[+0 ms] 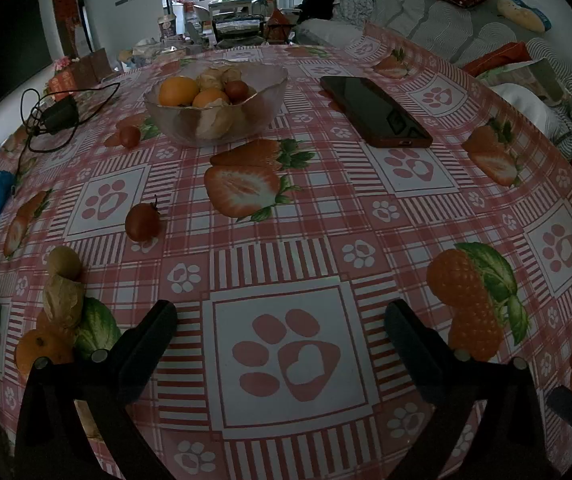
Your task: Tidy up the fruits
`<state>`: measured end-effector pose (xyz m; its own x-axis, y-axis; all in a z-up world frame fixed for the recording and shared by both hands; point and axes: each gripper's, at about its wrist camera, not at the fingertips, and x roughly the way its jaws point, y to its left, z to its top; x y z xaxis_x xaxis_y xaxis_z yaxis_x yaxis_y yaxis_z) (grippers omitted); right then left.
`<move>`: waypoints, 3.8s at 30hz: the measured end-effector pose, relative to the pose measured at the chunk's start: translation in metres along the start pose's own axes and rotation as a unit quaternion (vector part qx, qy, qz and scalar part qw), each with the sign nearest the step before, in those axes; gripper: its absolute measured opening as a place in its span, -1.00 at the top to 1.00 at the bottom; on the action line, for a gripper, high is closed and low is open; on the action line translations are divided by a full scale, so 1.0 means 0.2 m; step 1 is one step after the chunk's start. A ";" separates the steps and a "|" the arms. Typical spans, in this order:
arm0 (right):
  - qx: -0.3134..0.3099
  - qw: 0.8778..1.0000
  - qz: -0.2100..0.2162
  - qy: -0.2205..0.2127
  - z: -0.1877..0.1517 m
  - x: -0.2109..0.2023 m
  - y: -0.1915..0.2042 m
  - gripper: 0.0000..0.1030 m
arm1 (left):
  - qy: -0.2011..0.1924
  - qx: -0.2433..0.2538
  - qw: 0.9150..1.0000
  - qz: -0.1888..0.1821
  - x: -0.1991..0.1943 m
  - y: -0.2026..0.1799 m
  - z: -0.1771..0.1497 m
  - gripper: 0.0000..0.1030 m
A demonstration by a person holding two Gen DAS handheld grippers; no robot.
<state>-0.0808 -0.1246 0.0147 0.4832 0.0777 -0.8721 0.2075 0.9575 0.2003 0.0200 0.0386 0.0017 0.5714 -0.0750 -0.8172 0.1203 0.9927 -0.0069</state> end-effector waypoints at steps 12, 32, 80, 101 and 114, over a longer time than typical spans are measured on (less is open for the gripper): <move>-0.001 0.999 -0.021 0.041 0.00 0.03 0.01 -1.00 | 0.000 0.000 1.000 0.000 0.00 0.00 0.00 -1.00; -0.026 0.993 -0.113 0.037 -0.01 0.09 0.09 -1.00 | 0.000 0.000 1.000 0.000 0.00 0.00 0.00 -1.00; 0.003 0.992 -0.127 0.012 -0.01 0.09 0.09 -1.00 | 0.000 0.000 1.000 0.000 0.00 0.00 0.00 -1.00; 0.005 0.992 -0.126 0.028 0.02 0.11 0.09 -1.00 | 0.000 0.000 1.000 0.000 0.00 0.00 0.00 -1.00; -0.012 0.992 -0.121 0.016 -0.01 0.09 0.09 -1.00 | 0.000 0.000 1.000 0.000 0.00 0.00 0.00 -1.00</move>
<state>-0.0697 -0.1053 0.0011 0.3939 -0.1458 -0.9075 0.2925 0.9559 -0.0267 0.0201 0.0387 0.0019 0.5713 -0.0742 -0.8173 0.1204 0.9927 -0.0060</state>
